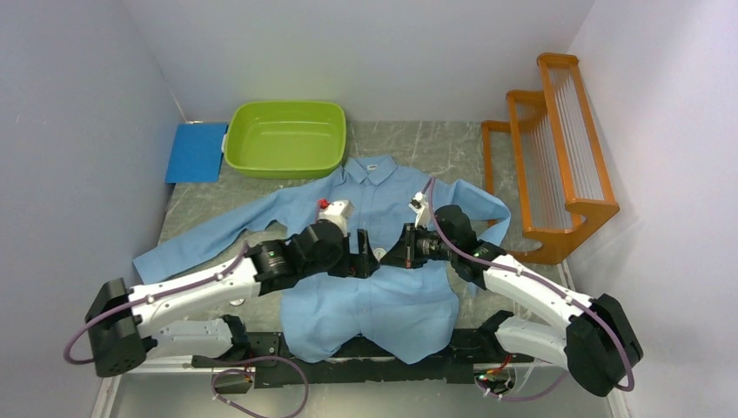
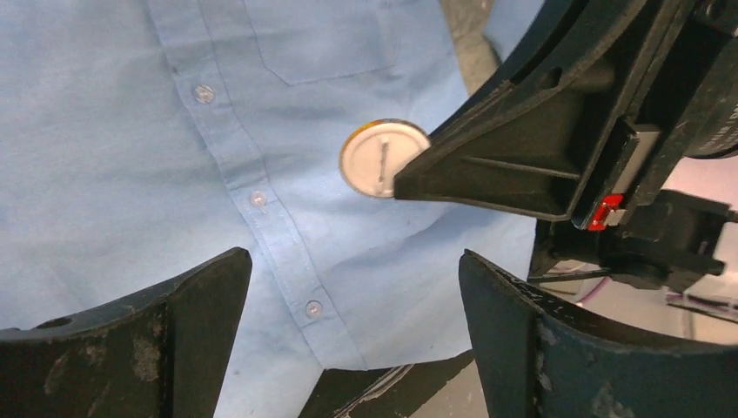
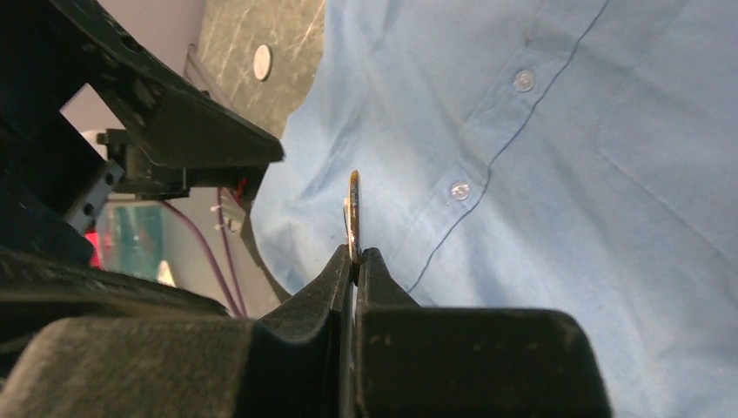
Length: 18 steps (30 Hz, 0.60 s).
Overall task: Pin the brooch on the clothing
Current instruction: Pick up the brooch from the center of the board.
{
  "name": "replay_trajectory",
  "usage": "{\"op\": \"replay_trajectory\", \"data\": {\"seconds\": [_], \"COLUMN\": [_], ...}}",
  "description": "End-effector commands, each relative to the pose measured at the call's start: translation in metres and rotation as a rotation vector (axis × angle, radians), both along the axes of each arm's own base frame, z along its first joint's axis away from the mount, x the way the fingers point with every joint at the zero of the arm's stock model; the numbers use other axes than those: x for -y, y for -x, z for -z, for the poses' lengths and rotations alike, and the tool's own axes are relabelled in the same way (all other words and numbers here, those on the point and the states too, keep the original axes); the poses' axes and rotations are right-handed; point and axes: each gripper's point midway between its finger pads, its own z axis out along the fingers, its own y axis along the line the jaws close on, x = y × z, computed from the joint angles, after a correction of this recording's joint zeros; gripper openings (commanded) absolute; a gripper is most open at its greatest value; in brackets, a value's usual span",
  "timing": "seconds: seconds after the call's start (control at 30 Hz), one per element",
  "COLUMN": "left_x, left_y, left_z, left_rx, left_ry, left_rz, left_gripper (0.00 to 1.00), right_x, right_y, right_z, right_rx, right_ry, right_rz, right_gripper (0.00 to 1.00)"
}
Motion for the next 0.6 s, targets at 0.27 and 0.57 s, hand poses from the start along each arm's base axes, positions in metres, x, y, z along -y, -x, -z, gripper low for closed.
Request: {"op": "replay_trajectory", "data": {"seconds": [0.27,0.57], "left_x": [-0.045,-0.033], "left_y": [-0.025,-0.009], "left_z": [-0.022,-0.015], "left_rx": [0.018,-0.038], "left_ry": [0.416,0.482], "left_rz": [-0.077,0.064], "left_gripper": [0.95,0.95], "right_x": [0.022,0.011], "right_y": [-0.021,0.007], "right_z": [-0.039,-0.067], "right_rx": [0.309,0.411], "right_ry": [0.038,-0.070], "right_rz": [0.089,-0.102], "right_gripper": [0.00,0.00]}}
